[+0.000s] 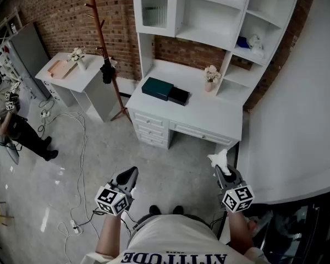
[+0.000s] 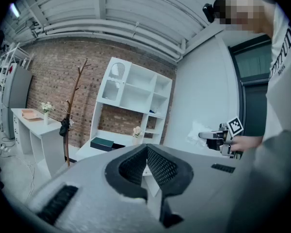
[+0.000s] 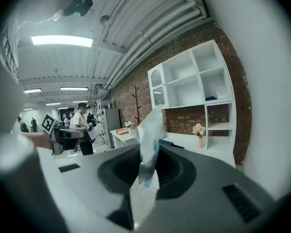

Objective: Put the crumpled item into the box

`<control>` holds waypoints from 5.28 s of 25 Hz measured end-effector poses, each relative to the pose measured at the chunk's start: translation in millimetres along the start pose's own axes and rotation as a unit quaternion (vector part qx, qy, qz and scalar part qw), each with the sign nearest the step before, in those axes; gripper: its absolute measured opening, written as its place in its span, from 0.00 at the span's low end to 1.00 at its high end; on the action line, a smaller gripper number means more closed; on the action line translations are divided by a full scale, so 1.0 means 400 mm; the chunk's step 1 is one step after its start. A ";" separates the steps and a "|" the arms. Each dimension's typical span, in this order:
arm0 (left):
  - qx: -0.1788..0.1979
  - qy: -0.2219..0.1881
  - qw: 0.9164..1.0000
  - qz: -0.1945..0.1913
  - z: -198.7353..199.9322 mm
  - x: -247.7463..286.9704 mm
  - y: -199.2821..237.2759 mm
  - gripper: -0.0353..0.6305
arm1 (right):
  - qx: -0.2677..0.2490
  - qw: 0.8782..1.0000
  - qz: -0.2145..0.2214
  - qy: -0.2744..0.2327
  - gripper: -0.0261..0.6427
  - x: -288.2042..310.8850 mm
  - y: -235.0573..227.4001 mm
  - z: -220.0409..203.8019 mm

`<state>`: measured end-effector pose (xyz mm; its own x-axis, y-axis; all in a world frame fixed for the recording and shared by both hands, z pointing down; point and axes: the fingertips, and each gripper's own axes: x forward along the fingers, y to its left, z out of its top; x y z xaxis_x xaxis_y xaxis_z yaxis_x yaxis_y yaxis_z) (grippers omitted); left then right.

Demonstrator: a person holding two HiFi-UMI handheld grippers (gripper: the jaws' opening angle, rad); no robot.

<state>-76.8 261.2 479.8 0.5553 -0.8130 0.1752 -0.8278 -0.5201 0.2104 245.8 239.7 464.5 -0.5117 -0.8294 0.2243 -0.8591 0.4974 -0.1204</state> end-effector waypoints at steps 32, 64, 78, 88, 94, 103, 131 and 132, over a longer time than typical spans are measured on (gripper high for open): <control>-0.012 0.015 0.999 -0.041 -0.026 -0.031 0.098 0.09 | 0.015 0.999 -0.044 0.004 0.15 0.026 0.085 0.017; 0.001 0.040 0.999 -0.029 0.025 0.225 0.232 0.09 | 0.029 0.999 -0.013 0.001 0.15 0.335 -0.096 0.052; 0.013 0.040 0.999 0.002 0.067 0.475 0.246 0.09 | 0.033 0.999 0.032 0.021 0.15 0.530 -0.304 0.062; 0.010 0.054 0.998 0.005 0.065 0.563 0.252 0.09 | 0.041 0.998 0.042 0.036 0.15 0.583 -0.365 0.053; 0.007 0.054 0.999 0.004 0.071 0.609 0.268 0.09 | 0.041 0.997 0.045 0.045 0.15 0.611 -0.389 0.046; -0.001 0.053 0.999 -0.009 0.076 0.678 0.346 0.09 | 0.039 0.997 0.033 0.060 0.15 0.685 -0.404 0.037; -0.016 0.068 0.993 -0.091 0.187 0.944 0.842 0.09 | 0.036 0.991 0.010 0.126 0.15 1.167 -0.358 0.142; -0.018 0.068 0.993 -0.092 0.186 0.950 0.849 0.09 | 0.039 0.991 0.010 0.129 0.15 1.176 -0.360 0.138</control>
<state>-152.7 -243.8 546.1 0.7042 -0.6613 0.2583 -0.7097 -0.6446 0.2844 128.3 -236.1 534.0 -0.5178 -0.7216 0.4594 -0.8518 0.4845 -0.1991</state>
